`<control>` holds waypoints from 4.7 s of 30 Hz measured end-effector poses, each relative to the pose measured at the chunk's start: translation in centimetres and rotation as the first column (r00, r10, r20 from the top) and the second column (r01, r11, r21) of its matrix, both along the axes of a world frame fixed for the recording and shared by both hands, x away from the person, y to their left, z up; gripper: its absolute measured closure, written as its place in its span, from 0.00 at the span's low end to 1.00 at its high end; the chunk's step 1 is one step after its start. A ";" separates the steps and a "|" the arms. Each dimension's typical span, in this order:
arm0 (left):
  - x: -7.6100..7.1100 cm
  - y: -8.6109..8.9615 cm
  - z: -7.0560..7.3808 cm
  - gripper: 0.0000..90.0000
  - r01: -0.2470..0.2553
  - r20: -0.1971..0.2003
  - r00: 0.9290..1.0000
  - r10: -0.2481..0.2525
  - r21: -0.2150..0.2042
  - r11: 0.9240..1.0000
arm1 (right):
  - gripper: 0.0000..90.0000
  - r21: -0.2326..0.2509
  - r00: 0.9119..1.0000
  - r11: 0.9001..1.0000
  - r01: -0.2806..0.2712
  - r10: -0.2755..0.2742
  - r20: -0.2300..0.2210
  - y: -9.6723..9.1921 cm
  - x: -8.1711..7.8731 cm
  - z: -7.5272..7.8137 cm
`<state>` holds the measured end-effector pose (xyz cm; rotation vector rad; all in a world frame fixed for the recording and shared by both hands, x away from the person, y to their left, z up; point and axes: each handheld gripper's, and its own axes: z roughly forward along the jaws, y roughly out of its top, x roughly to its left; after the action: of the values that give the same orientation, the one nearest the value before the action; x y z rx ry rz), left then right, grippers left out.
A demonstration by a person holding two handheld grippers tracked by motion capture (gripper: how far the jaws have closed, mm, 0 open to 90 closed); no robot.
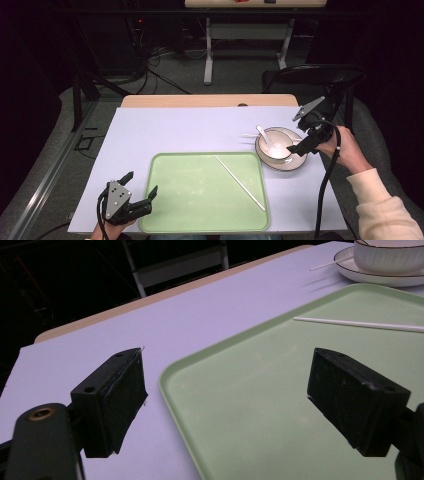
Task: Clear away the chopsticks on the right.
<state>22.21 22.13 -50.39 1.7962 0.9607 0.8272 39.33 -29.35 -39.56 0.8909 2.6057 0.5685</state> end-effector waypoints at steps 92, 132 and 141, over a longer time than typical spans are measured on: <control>0.0 0.0 0.0 0.17 0.004 -0.001 1.000 -0.004 0.001 1.000 | 0.94 -0.090 0.973 0.993 0.078 -0.096 -0.212 -2.5 8.9 -9.7; 0.0 0.0 0.0 0.17 0.002 -0.004 1.000 -0.002 0.002 1.000 | 0.94 -0.029 0.957 0.959 0.282 -0.284 -0.068 -1.6 5.5 1.0; 0.0 0.0 0.0 0.17 0.002 -0.002 1.000 -0.002 0.002 1.000 | 0.94 -0.009 0.961 0.963 0.269 -0.269 -0.056 1.4 2.8 2.6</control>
<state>22.20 22.10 -50.39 1.7991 0.9599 0.8256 42.13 -27.99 -36.95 1.2526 2.4736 0.4726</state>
